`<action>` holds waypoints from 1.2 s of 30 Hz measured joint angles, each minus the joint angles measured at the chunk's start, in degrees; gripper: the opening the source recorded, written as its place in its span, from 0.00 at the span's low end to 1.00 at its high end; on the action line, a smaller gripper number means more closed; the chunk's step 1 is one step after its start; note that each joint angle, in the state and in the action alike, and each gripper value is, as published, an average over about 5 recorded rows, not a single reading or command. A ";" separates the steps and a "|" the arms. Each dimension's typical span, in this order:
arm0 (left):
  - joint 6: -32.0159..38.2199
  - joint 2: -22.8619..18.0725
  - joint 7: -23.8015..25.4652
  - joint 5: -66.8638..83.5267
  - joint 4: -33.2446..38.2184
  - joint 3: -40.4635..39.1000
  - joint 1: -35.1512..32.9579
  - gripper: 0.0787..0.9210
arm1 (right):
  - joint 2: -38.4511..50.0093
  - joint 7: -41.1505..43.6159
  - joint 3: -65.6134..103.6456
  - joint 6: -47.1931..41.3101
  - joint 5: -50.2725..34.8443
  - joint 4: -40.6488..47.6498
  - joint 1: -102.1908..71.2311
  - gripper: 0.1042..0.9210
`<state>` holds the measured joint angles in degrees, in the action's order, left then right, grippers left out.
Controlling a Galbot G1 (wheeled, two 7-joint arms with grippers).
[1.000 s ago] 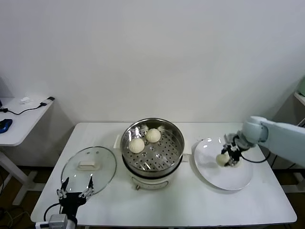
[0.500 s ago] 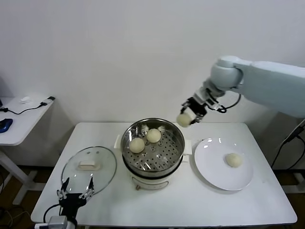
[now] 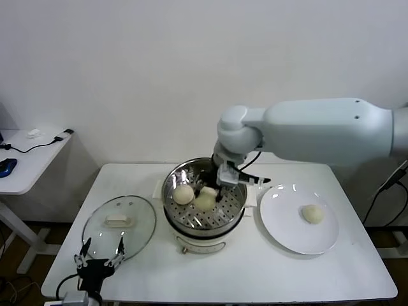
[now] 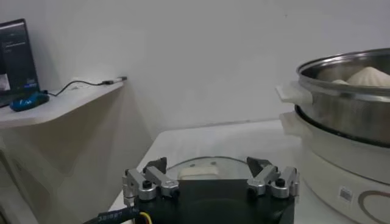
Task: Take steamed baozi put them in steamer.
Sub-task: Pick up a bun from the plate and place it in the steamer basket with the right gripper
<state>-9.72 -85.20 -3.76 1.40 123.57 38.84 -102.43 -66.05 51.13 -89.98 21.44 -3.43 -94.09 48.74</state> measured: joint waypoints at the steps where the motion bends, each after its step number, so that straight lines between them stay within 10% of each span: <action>1: 0.04 -0.05 -0.03 -0.04 0.01 0.01 -0.05 0.88 | -0.47 -0.31 -0.20 0.35 0.72 0.03 -0.44 0.60; 17: 0.49 -0.71 -0.26 -0.66 0.02 -0.27 -0.56 0.88 | -4.27 -2.49 -1.96 2.43 7.79 2.97 -6.59 0.60; 28: 0.55 -0.72 -0.30 -0.66 -0.40 -0.32 -0.12 0.88 | -5.21 -2.69 -1.54 3.65 7.88 5.03 -7.60 0.86; 36: 0.52 -0.65 -0.26 -0.66 -0.43 -0.35 0.05 0.88 | -3.61 -0.11 0.01 4.87 3.91 6.58 -5.41 0.88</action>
<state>-9.20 -85.85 -4.02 0.74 123.13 38.50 -102.38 -69.67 51.02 -89.97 26.31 0.48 -87.51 43.33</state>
